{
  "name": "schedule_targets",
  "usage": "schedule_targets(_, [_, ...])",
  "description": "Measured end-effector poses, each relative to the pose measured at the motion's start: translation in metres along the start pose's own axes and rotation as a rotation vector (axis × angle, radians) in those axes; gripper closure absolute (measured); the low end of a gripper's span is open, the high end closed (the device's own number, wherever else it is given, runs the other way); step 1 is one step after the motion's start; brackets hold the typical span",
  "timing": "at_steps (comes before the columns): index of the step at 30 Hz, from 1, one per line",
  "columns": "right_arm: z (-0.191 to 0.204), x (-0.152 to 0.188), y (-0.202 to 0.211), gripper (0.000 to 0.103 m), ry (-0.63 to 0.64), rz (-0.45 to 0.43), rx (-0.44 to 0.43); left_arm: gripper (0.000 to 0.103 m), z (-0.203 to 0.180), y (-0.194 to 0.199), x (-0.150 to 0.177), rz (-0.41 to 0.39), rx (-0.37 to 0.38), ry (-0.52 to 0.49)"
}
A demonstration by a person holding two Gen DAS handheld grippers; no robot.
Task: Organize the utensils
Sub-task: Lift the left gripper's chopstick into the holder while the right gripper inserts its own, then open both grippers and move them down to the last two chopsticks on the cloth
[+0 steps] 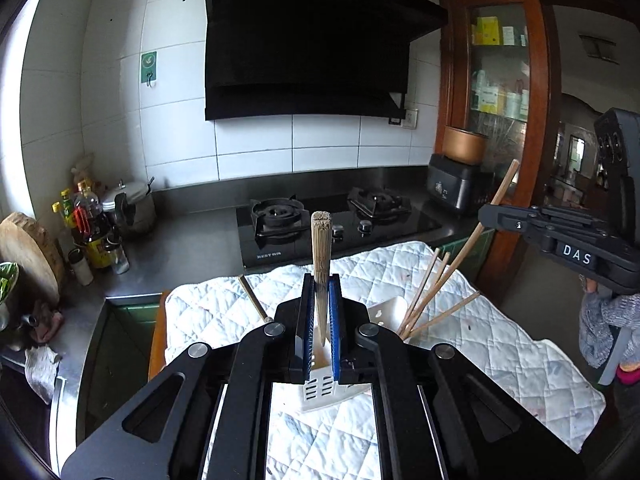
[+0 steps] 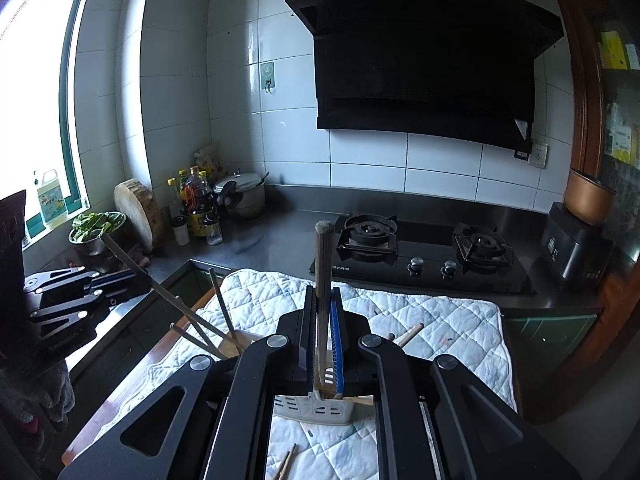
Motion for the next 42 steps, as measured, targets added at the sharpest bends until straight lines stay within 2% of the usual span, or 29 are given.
schedule_targets(8, [-0.011, 0.02, -0.046, 0.096, -0.024, 0.092, 0.009, 0.096, 0.004, -0.032, 0.019, 0.084, 0.015, -0.009])
schedule_targets(16, [-0.018, 0.041, -0.07, 0.096, -0.045, 0.164, 0.014, 0.096, -0.003, -0.026, 0.031, 0.068, 0.033, -0.048])
schedule_targets(18, [-0.018, 0.044, -0.071, 0.096, -0.046, 0.17, 0.014, 0.095, -0.007, -0.02, 0.035, 0.061, 0.027, -0.067])
schedule_targets(23, [-0.017, 0.047, -0.062, 0.089, -0.05, 0.161, 0.019, 0.094, -0.014, -0.006, 0.048, 0.059, 0.105, -0.087])
schedule_targets(25, [-0.015, 0.048, -0.052, 0.076, -0.043, 0.147, 0.026, 0.094, -0.018, 0.0, 0.055, 0.067, 0.131, -0.093])
schedule_targets(30, [-0.007, 0.056, -0.021, 0.075, -0.021, 0.118, 0.038, 0.093, -0.024, 0.014, 0.077, 0.098, 0.148, -0.076])
schedule_targets(34, [0.0, 0.08, 0.008, 0.075, -0.027, 0.112, 0.012, 0.076, -0.027, 0.026, 0.103, 0.119, 0.172, -0.058])
schedule_targets(42, [0.026, 0.179, 0.024, 0.075, -0.023, 0.218, -0.007, 0.075, -0.029, 0.038, 0.16, 0.179, 0.196, -0.009])
Point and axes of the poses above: each gripper's, at about its wrist camera, not at the fingertips, and y roughly against the way its jaws point, z to its left, x to its underside, the point moved 1 cm from there along -y, roughly the way its jaws point, and after that the axes turned 7 degrees about -x, right-handed, at the moved point
